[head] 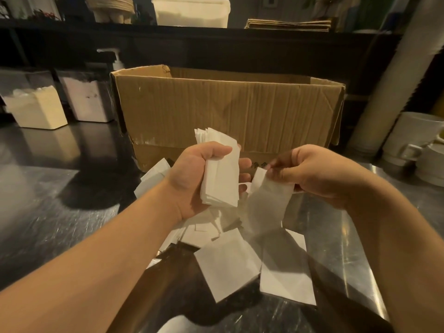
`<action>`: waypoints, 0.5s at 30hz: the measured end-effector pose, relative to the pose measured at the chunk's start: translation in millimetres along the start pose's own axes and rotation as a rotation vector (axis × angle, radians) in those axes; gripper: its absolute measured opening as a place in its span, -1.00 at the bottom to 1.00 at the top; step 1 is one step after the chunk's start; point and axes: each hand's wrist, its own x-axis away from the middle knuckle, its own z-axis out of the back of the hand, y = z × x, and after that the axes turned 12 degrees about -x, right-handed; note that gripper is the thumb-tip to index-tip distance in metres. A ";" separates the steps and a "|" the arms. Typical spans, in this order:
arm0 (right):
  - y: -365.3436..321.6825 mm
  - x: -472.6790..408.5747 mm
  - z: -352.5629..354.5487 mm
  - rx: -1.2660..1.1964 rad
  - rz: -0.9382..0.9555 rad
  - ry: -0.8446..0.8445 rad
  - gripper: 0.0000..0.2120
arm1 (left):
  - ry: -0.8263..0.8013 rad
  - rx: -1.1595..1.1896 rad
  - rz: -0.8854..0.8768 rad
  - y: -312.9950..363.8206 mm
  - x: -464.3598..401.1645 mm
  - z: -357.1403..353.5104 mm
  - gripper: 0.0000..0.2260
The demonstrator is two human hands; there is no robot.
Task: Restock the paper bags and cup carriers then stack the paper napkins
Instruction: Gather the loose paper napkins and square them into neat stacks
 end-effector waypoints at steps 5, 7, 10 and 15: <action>-11.1 18.5 -3.8 -0.442 0.225 -0.398 -0.91 | -0.069 0.007 0.037 -3.5 -4.3 3.2 -0.58; -7.7 14.4 -15.0 -0.449 0.307 -0.312 -0.89 | -0.110 -0.042 0.045 -6.0 -4.4 3.2 -0.59; -5.4 8.5 -29.3 -0.341 0.332 -0.088 -0.88 | -0.150 -0.042 0.038 -8.1 -3.8 1.3 -0.62; -3.6 4.9 -39.7 -0.266 0.384 0.125 -0.91 | -0.169 0.036 0.033 -9.4 -4.2 0.2 -0.63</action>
